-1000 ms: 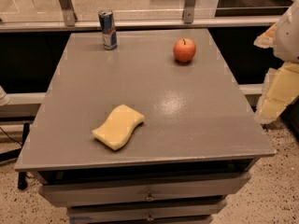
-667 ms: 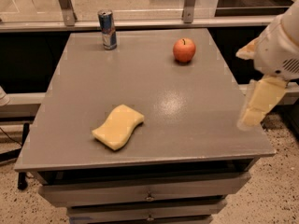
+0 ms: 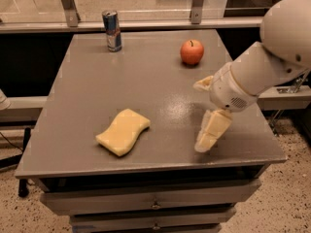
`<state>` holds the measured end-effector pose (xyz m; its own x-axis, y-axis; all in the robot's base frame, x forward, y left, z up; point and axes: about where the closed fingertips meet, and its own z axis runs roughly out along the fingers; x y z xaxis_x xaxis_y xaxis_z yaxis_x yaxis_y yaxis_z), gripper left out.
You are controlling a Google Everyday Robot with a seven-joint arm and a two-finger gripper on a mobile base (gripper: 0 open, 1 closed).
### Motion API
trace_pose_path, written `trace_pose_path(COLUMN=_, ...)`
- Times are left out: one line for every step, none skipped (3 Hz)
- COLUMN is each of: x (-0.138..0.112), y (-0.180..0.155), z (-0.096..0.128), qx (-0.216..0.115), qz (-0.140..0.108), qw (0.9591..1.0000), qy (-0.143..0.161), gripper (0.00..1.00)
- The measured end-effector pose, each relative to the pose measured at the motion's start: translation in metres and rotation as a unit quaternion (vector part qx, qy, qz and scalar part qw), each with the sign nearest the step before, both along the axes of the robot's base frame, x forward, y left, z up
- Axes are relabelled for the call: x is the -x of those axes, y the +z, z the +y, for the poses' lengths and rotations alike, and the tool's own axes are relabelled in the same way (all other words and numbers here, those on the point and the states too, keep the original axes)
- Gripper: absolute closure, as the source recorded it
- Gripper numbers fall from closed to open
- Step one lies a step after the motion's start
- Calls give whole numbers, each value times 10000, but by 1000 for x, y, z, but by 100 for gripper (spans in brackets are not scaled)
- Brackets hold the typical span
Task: Pick sponge
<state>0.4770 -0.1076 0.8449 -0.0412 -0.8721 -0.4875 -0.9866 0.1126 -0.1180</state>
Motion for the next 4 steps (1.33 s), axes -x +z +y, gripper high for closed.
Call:
trace_pose_path(x=-12, y=-8, z=43, qx=-653, qz=103, qw=9978, qy=25, gripper=0)
trace_pose_path(x=-14, y=-1, z=76, qx=-1185, qz=156, qw=9928, qy=-66, gripper=0)
trace_pose_path(x=-5, y=-6, z=105, qx=-1615, qz=300, qw=9864, qy=-105, gripper=0)
trace_pose_path(x=8, y=-14, z=130, qx=-1899, qz=457, qw=9807, qy=-25, gripper=0)
